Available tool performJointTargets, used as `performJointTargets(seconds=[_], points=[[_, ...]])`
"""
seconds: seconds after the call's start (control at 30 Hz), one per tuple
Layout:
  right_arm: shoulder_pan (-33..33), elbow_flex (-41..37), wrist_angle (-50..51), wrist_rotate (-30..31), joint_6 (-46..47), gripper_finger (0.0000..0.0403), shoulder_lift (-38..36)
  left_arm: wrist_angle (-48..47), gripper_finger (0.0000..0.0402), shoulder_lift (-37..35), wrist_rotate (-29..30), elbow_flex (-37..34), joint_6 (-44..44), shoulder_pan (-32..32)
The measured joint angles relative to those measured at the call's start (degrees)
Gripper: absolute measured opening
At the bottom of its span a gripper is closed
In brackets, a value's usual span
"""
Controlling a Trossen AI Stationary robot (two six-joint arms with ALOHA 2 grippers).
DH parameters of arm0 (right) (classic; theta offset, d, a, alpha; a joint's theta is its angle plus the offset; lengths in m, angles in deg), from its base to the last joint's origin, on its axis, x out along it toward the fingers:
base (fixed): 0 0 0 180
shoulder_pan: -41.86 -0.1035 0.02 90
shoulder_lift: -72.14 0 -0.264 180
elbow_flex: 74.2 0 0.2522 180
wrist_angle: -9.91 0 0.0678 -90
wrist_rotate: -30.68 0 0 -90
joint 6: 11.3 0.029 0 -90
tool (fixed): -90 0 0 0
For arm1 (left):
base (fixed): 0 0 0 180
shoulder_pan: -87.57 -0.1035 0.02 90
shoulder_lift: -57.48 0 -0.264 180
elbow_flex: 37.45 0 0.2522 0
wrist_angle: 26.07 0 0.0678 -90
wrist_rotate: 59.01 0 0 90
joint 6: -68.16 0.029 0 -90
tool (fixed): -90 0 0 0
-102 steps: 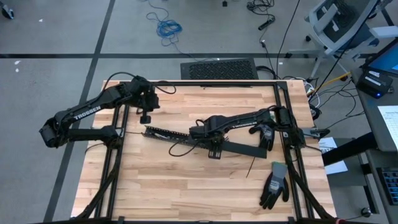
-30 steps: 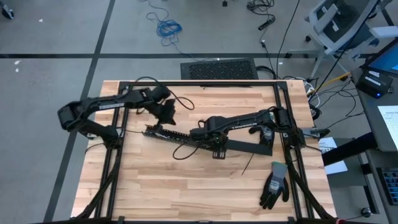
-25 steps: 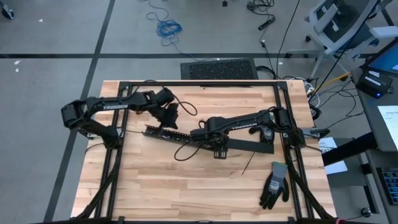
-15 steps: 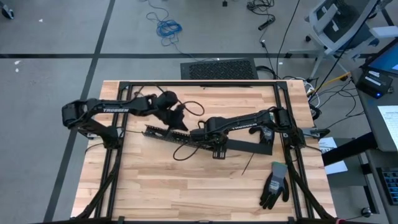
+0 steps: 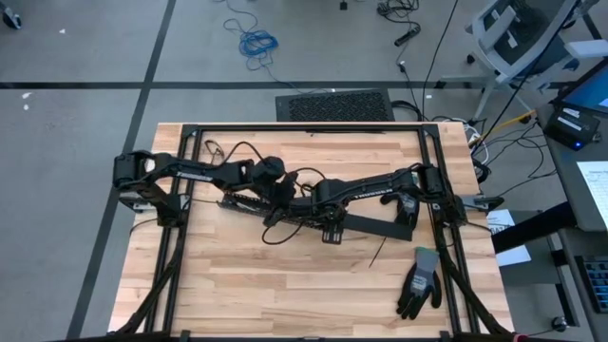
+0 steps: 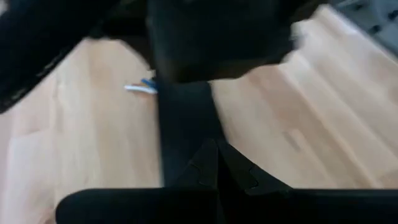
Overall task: Ziptie cables
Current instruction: Close the black cable duct cover
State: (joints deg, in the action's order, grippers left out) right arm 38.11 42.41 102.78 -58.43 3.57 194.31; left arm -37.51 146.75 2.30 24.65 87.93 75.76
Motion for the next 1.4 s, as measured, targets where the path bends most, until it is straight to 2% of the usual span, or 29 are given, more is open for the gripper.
performJointTargets(seconds=[0.1, 0.43, 0.57, 0.77, 1.17, 1.4], points=[[-0.33, 0.00, -1.18, -1.21, 1.47, 0.0201, 0.00, -0.20, 0.0000, 0.78, 2.43, 0.00, -0.01, -0.03], [-0.88, -0.02, -1.33, -1.14, 4.18, 0.0201, 0.00, 0.33, 0.0000, 4.87, 2.86, 0.02, -0.02, 2.40], [-0.92, -0.04, -1.31, -1.11, 5.53, 0.0201, 0.00, 0.41, 0.0000, 5.64, 5.61, 0.04, 0.02, 3.33], [-0.86, -0.04, -2.54, -0.87, 7.31, 0.0198, 0.00, 0.21, 0.0000, 5.78, 6.73, 0.04, 0.11, 3.35], [-0.86, -0.04, -5.76, -0.82, 9.37, 0.0152, 0.00, 0.18, 0.0000, 5.80, 8.63, 0.04, 0.13, 3.32], [-0.86, -0.02, -6.73, -0.76, 9.17, 0.0150, 0.00, 0.18, 0.0000, 5.80, 8.66, 0.04, 0.35, 3.28]])
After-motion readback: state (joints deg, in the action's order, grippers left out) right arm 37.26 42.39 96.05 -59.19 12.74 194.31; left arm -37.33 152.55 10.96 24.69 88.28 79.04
